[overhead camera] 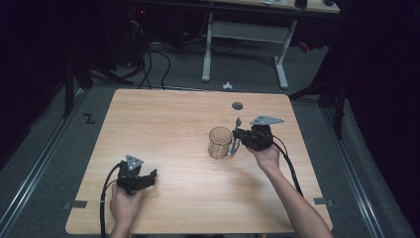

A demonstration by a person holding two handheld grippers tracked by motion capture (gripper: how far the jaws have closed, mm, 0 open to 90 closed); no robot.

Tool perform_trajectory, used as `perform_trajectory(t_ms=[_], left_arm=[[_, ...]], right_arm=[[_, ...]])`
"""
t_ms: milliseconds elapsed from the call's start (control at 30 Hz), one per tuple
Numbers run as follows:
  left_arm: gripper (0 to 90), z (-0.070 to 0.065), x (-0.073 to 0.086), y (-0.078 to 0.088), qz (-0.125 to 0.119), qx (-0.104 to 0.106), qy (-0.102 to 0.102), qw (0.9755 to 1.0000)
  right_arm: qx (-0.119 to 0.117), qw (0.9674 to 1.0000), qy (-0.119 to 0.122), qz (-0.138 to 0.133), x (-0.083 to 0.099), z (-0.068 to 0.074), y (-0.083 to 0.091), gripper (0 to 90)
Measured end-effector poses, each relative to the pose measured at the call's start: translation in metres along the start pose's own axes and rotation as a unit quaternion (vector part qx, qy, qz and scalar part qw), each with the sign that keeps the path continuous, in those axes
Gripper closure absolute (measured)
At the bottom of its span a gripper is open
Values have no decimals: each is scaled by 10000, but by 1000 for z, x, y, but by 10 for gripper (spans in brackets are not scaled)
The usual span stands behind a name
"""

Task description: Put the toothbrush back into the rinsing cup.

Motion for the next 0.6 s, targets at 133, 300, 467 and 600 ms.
perform_trajectory(t_ms=[133,300,467,600], left_arm=[[248,0,0,0,0,0,0,10000],[248,0,0,0,1,0,0,10000],[248,0,0,0,0,0,0,10000],[248,0,0,0,0,1,0,10000]], right_arm=[[-10,10000,-5,-4,0,0,-1,794],[-31,10000,-26,1,0,0,-1,791],[-28,10000,-33,3,0,0,-2,788],[-22,10000,-49,-1,0,0,-2,777]])
Point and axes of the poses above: each handheld gripper's, and its own axes: y roughly backward along the jaws, x roughly out of its underside, z roughly to its left, the point moved 4 cm from there along -y, roughly forward along the jaws, and after that the axes turned 7 degrees about x, right-handed, at the moved point
